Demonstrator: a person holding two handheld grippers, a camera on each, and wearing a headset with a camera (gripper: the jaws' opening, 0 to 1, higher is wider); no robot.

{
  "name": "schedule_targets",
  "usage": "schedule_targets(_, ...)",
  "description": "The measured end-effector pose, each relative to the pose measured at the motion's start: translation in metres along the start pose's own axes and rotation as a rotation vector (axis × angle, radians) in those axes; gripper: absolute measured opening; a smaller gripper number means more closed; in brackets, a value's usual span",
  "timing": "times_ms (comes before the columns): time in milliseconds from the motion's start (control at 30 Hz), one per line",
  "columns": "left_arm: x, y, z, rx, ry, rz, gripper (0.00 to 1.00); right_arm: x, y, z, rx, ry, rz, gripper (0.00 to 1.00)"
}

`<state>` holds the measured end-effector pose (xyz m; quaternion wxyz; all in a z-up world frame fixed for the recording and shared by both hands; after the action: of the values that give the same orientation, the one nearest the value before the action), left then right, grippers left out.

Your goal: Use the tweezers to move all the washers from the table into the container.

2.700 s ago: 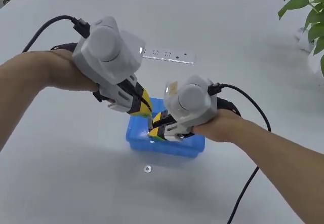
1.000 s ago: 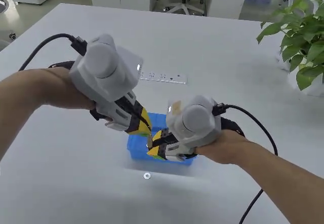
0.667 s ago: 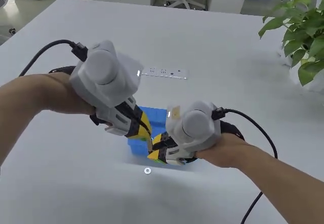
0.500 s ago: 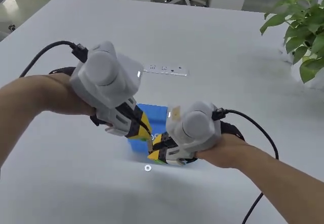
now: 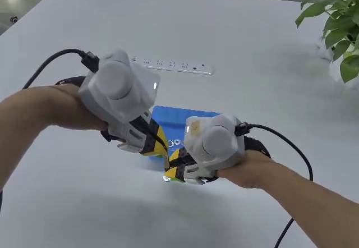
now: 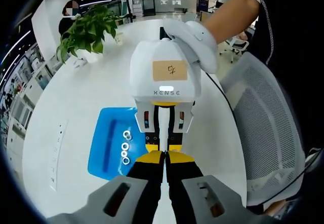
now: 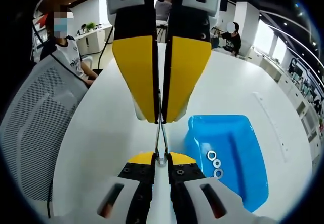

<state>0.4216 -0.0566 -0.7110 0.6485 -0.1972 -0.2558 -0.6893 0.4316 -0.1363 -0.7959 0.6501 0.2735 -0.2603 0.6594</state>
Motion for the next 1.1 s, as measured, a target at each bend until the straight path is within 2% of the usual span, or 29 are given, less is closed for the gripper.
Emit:
schedule_targets(267,-0.0045,-0.0032,-0.0060,-0.011,0.002,0.009,0.05,-0.0047,0.0035,-0.0060,0.014,0.006,-0.010,0.12)
schedule_targets(767,-0.0088,-0.0006,-0.0095,-0.011,-0.006,0.016,0.05,-0.0073,0.0010,-0.0106,0.018,-0.007,-0.024,0.12)
schedule_targets(1100,-0.0094,0.0000,-0.0107,-0.013,-0.009,0.019,0.05,-0.0079,0.0019,-0.0108,0.020,0.007,-0.027,0.13)
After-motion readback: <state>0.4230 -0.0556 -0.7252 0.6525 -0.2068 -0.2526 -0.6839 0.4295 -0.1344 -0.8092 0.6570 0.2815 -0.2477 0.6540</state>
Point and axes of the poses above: the centre of the closed fingertips' face, and the gripper's own axes: z roughly backward along the fingers, y roughly to its left, x roughly out of its top, the point moved 8 cm from there along z, roughly backward along the fingers, and after that the axes turned 6 degrees about -z, right-handed, at the moved point
